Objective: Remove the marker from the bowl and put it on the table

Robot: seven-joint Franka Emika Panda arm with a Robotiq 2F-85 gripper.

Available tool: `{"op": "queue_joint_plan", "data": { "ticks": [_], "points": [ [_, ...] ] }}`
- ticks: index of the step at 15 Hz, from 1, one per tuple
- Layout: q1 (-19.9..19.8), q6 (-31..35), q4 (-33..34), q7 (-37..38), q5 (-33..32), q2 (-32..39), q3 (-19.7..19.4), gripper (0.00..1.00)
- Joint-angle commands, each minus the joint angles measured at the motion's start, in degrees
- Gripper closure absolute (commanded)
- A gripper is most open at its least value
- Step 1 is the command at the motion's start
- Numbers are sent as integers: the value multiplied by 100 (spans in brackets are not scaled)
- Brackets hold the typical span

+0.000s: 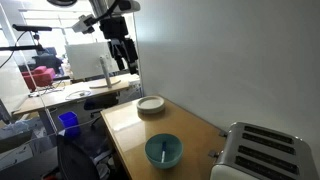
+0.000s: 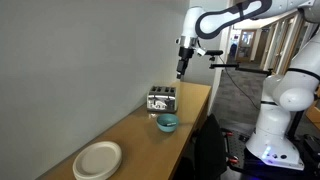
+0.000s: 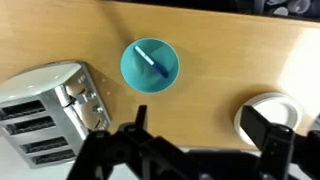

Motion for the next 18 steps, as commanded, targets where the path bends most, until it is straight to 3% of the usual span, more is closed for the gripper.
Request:
{"op": "queue_joint_plan", "data": {
  "ticks": [1,13,18],
  "points": [
    [-21,-9,11,-6,10,1,20,0],
    [-21,-9,14,-6,10,0,20,0],
    [126,6,201,-1370,53,512,-254,0]
  ]
}}
